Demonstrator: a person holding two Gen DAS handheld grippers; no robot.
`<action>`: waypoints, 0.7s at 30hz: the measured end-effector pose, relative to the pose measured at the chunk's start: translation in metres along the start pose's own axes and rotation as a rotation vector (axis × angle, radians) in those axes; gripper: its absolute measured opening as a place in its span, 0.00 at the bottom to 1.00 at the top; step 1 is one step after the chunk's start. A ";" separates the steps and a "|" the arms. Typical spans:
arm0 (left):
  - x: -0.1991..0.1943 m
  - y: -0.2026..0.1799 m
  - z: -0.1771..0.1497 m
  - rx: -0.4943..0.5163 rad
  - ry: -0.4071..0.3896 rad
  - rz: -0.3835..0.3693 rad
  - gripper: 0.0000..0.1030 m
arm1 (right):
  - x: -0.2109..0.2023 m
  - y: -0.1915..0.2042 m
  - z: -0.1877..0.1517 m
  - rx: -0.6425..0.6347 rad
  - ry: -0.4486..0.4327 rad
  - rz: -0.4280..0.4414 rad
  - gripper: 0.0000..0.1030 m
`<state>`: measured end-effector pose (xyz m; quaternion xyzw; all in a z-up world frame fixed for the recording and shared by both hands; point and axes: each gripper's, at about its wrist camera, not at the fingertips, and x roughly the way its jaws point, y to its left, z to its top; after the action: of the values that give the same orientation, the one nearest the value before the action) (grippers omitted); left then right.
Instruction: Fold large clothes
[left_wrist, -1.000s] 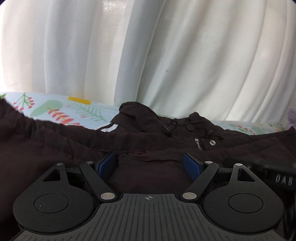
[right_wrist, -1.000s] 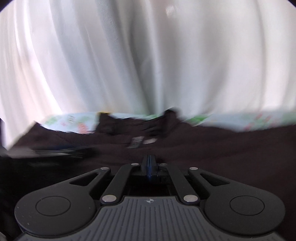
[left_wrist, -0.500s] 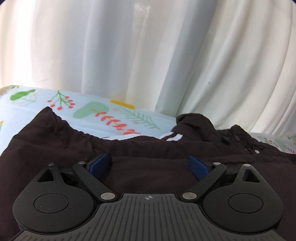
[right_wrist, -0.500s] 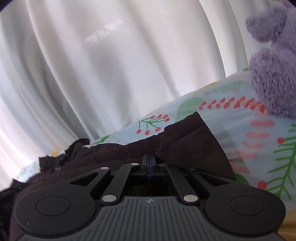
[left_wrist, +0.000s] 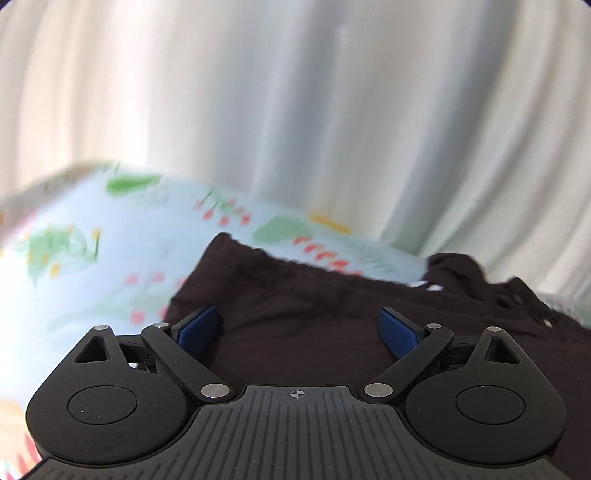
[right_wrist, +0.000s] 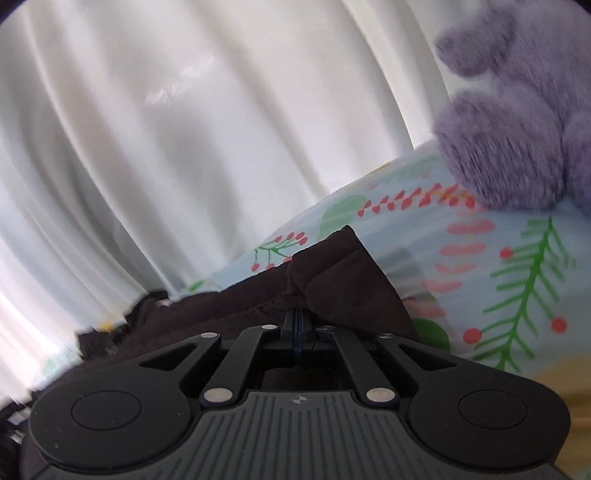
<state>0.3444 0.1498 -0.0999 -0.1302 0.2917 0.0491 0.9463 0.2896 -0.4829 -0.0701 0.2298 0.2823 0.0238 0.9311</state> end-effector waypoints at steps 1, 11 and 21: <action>0.002 0.004 0.001 -0.028 0.008 0.000 0.94 | -0.001 0.008 0.000 -0.031 0.008 -0.036 0.00; -0.108 0.035 -0.016 -0.046 0.051 -0.026 0.95 | -0.094 0.093 -0.054 -0.113 0.027 0.007 0.09; -0.140 0.092 -0.064 -0.334 0.231 -0.148 0.96 | -0.096 0.179 -0.103 -0.175 0.149 0.188 0.09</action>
<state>0.1790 0.2177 -0.0922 -0.3110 0.3759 0.0118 0.8728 0.1688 -0.2972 -0.0170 0.1710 0.3248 0.1524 0.9176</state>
